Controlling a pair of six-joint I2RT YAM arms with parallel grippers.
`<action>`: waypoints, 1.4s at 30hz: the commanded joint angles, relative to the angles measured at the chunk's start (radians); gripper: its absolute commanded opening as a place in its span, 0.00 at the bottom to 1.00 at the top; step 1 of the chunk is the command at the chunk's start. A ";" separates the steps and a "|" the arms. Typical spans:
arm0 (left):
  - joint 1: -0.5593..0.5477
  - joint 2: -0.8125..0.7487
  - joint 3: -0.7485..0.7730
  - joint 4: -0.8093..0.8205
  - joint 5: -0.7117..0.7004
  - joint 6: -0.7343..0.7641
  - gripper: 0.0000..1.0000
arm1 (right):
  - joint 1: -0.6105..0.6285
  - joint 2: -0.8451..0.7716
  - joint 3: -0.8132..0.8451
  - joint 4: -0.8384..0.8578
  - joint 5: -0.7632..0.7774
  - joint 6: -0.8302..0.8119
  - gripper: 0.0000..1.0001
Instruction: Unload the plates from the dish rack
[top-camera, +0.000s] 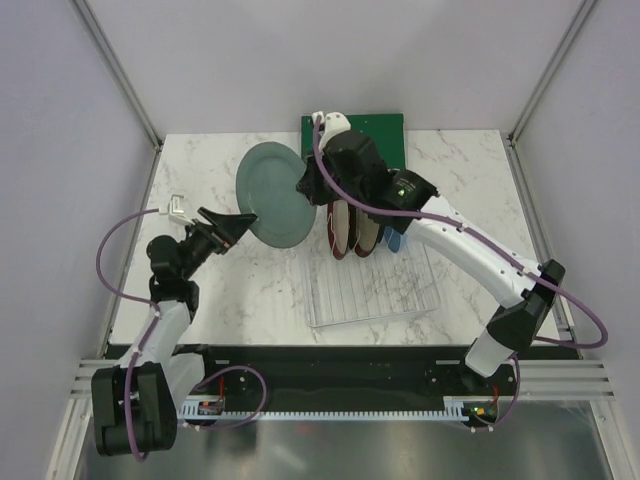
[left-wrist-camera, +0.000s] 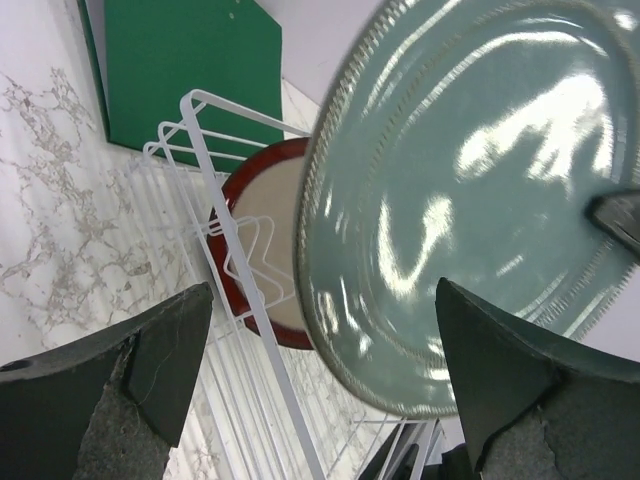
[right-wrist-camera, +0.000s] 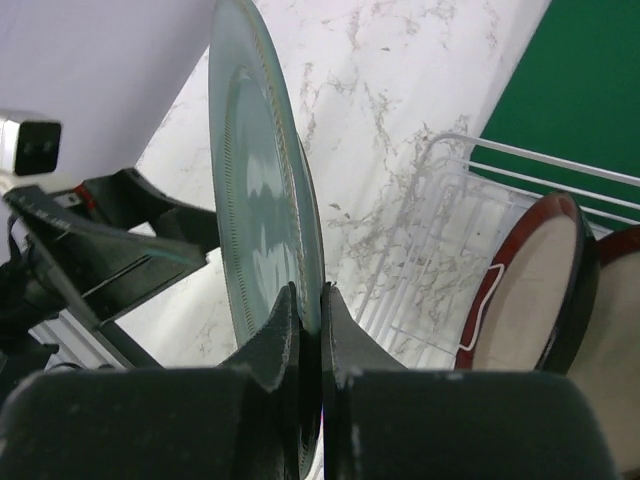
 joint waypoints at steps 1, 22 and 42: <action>0.006 0.036 -0.031 0.205 -0.003 -0.058 1.00 | -0.143 -0.034 -0.037 0.244 -0.237 0.135 0.00; 0.015 0.381 -0.014 0.609 -0.067 -0.113 0.99 | -0.377 0.148 -0.288 0.846 -0.864 0.560 0.00; 0.014 0.450 0.127 0.534 -0.004 -0.092 0.02 | -0.375 0.107 -0.384 0.812 -0.871 0.514 0.00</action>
